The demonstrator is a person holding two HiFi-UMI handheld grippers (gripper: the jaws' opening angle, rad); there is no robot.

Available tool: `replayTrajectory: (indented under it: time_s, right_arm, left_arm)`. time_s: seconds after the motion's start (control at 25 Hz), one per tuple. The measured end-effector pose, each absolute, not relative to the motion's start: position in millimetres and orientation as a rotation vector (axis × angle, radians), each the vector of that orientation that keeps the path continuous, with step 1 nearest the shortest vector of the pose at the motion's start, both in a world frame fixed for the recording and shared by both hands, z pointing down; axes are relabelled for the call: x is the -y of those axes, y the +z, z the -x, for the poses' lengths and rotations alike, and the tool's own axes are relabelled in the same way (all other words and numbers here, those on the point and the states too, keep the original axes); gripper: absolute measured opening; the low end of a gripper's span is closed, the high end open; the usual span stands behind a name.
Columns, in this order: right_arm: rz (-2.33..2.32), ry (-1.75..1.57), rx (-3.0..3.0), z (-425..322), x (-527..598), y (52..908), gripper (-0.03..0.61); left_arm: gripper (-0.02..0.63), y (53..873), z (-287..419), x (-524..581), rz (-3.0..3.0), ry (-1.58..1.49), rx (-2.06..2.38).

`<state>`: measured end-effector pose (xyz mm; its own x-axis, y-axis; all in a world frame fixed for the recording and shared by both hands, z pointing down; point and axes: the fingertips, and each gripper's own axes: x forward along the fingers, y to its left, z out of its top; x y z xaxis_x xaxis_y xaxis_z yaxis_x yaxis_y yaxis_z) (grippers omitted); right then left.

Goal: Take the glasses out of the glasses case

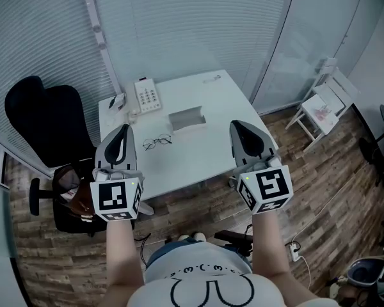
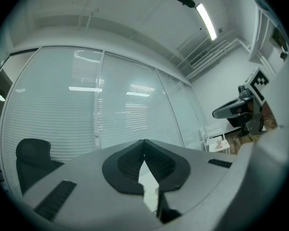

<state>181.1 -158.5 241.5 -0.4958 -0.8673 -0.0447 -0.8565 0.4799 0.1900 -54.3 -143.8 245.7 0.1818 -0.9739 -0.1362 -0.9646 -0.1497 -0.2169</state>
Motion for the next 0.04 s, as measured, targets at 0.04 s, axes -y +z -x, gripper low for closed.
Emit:
replayTrajectory:
  time_s: [0.04]
  right_arm:
    - [-1.547,-0.294,2.649,-180.7,158.3,240.9,0.008]
  left_arm:
    - [0.015,245.2,54.0,144.0,2.206,-0.051,-1.859]
